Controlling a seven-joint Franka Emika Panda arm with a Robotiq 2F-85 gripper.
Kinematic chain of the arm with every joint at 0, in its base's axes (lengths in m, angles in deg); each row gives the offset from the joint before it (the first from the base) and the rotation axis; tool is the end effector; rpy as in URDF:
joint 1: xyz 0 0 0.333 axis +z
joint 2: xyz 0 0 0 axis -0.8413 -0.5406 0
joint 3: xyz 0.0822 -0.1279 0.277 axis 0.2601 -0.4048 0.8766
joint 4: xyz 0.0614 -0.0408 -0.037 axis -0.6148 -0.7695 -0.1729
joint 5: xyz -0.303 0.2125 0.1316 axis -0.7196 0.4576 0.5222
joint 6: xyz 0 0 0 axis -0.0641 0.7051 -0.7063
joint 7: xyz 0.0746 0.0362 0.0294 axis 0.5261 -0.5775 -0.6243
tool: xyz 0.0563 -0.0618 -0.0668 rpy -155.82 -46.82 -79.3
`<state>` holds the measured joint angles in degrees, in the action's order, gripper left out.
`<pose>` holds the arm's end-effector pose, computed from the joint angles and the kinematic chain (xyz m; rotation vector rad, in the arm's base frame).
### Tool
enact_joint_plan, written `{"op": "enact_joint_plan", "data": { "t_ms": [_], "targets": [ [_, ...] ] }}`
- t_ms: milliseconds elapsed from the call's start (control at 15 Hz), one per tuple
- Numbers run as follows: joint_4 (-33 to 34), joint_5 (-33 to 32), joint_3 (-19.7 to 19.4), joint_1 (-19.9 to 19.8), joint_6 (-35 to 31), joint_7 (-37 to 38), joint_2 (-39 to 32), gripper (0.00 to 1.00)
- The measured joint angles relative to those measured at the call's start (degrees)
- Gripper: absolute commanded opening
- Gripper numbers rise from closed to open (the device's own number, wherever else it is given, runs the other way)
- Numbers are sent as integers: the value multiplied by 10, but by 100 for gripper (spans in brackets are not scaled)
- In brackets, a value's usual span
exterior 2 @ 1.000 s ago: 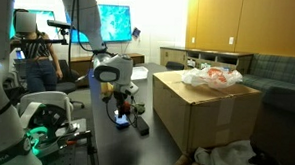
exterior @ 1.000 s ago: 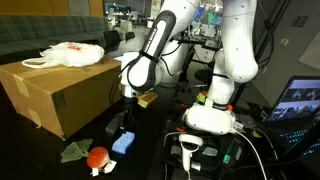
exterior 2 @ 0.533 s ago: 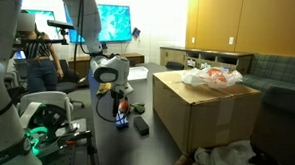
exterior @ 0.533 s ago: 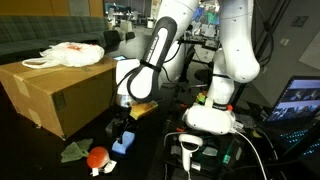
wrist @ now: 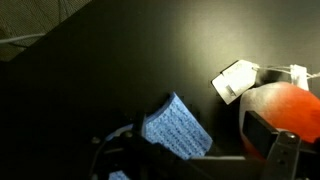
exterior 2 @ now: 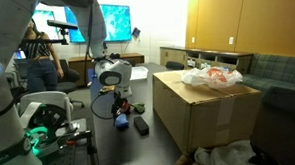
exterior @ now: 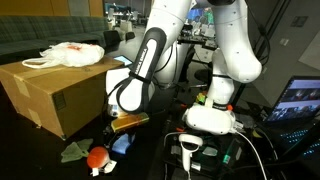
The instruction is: Put the objects on top of the box on to the table and the objects on the table on to the top of the box
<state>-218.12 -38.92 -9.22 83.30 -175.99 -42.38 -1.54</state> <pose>0.4045 0.2956 0.1122 -2.8289 0.8779 0.2903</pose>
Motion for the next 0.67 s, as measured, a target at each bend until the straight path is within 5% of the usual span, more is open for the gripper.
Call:
{"op": "enact_joint_plan", "data": {
  "t_ms": [667],
  "targets": [
    [14,-9,-55,31,3,233,-44,100]
  ]
}}
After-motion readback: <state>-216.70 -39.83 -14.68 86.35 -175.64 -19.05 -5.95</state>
